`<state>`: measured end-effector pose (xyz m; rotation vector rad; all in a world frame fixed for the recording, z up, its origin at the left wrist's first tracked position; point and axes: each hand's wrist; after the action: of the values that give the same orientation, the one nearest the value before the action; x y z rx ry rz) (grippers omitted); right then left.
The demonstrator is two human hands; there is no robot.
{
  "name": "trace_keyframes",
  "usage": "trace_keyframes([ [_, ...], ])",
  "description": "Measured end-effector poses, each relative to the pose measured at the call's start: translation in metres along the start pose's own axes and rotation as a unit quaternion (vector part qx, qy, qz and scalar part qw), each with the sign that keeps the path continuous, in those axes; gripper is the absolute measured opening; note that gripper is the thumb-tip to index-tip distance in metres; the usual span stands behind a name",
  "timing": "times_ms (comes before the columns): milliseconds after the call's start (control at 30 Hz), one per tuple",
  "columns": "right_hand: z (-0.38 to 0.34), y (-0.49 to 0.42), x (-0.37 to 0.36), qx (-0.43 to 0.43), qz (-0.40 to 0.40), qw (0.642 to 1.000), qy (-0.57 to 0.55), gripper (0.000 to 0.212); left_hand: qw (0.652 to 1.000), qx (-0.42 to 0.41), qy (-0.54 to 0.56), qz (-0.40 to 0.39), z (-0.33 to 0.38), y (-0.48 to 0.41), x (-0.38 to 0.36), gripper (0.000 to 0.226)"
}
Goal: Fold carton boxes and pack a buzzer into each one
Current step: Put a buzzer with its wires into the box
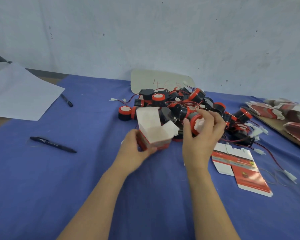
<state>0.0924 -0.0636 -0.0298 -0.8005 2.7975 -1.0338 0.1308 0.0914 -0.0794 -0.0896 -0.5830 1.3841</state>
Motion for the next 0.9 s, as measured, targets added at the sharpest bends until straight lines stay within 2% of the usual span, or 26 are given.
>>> trace_keyframes([
  [67,-0.004,0.003,-0.004,0.007,-0.04,0.999,-0.029,0.042,0.996,-0.018,-0.057,-0.058,-0.001,0.004,-0.004,0.049],
  [200,-0.012,0.015,-0.017,0.043,-0.14,0.986,-0.074,0.049,0.985,-0.027,-0.159,-0.058,-0.001,0.003,-0.001,0.055],
  [300,-0.008,0.024,-0.023,0.029,-0.244,0.969,-0.019,0.046,0.988,-0.009,-0.114,-0.102,0.003,0.004,-0.002,0.058],
  [367,-0.001,0.026,-0.025,-0.011,-0.289,0.956,0.045,0.047,0.978,-0.001,-0.155,-0.141,0.002,0.005,-0.003,0.064],
  [467,0.004,0.023,-0.024,-0.047,-0.295,0.949,0.104,0.049,0.96,0.0,-0.235,-0.153,-0.002,0.005,-0.005,0.067],
  [633,0.005,0.023,-0.023,-0.042,-0.328,0.934,0.134,0.049,0.967,0.027,-0.225,-0.113,-0.004,0.003,-0.003,0.059],
  [800,0.006,0.026,-0.028,-0.068,-0.366,0.915,0.153,0.042,0.969,0.045,-0.212,-0.122,-0.002,0.002,0.0,0.063],
  [900,0.008,0.026,-0.028,-0.021,-0.345,0.912,0.22,0.03,0.968,0.056,-0.214,-0.123,-0.001,0.002,0.002,0.062],
])
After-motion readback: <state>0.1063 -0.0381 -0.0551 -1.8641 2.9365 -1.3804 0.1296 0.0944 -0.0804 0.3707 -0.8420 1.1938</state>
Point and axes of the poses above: each hand's wrist, its own y-axis away from the middle knuckle, its own x-axis out of the back of the hand, z = x × y, and after that the axes turned 11 degrees about -x, right-handed
